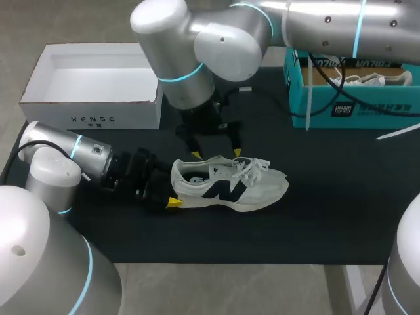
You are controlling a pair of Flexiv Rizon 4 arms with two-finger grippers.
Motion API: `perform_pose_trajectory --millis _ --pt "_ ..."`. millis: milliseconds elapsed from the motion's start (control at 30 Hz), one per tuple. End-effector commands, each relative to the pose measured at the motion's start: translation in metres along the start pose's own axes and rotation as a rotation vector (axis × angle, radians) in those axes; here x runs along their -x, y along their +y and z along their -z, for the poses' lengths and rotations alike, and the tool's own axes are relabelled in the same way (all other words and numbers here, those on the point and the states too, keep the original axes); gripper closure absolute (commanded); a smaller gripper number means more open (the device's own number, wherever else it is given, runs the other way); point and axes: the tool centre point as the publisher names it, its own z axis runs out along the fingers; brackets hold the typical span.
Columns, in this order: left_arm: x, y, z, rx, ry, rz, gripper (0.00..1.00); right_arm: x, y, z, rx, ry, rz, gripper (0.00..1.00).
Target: Take the shoe out of the shoebox, open the shoe tongue, remove and reinsert the insole, then place the shoe into the shoebox
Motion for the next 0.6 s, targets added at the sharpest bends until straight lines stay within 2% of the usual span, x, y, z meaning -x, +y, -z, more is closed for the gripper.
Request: perform_pose_trajectory --millis 33,200,467,600 --pt "0.0 0.004 -0.004 0.002 0.001 0.001 1.0 -0.013 -0.003 -0.004 -0.002 -0.055 0.008 0.0" --pt "0.0 0.004 -0.004 0.002 0.001 0.001 1.0 -0.018 -0.012 -0.008 0.01 -0.103 0.013 0.0" --pt "0.0 0.004 -0.004 0.002 0.001 0.001 1.0 -0.015 -0.02 -0.018 0.04 -0.102 0.002 0.0" --pt "0.0 0.004 -0.004 0.002 0.001 0.001 1.0 -0.018 -0.022 -0.024 0.063 -0.136 0.003 0.0"
